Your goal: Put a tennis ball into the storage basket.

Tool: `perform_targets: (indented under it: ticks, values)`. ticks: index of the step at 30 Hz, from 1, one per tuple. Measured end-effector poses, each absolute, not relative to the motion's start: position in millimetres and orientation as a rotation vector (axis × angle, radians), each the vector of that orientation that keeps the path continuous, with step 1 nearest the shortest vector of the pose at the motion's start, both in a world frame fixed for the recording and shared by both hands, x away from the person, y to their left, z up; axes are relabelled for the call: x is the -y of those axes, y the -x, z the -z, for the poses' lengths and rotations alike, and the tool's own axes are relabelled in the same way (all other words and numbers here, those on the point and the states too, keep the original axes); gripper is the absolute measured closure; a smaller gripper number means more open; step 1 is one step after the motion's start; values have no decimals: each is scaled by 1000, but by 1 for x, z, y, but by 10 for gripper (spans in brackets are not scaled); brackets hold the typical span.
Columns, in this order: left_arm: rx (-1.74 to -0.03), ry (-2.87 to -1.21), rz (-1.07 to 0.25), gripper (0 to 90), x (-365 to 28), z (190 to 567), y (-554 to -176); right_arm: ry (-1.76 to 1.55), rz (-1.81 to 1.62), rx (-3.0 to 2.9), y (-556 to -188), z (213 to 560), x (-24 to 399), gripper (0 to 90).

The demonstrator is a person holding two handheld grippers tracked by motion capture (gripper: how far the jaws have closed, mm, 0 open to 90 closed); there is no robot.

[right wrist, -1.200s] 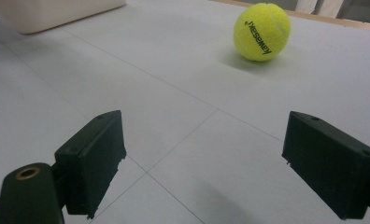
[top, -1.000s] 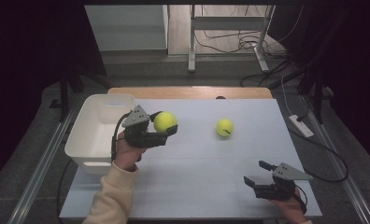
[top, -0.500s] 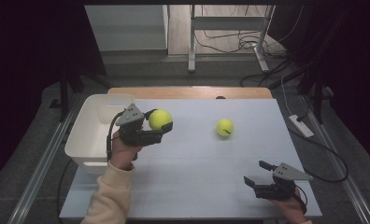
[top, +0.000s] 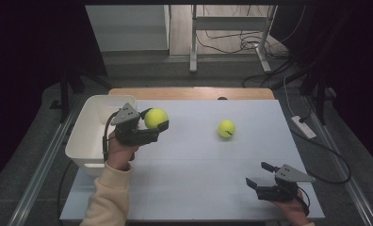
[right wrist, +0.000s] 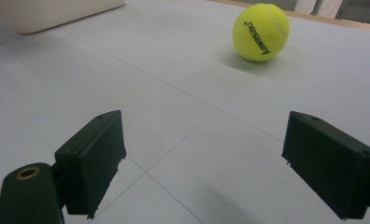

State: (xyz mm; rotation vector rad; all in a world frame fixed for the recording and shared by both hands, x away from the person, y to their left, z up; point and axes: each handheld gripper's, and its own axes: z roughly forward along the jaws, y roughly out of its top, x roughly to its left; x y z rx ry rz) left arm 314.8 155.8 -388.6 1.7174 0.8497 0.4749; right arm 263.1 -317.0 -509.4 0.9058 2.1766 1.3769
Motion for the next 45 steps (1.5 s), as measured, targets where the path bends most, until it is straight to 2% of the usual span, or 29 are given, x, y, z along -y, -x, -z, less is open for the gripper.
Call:
perform_targets:
  ticks: [32, 45]
  values:
    - [-959, -1656, -554, 266, -179, 382, -311, -916, -1386, -2162, -261, 508, 318, 128]
    - [-1076, -1648, -602, 266, -205, 370, -326, -917, -1390, -2159, -261, 508, 319, 128]
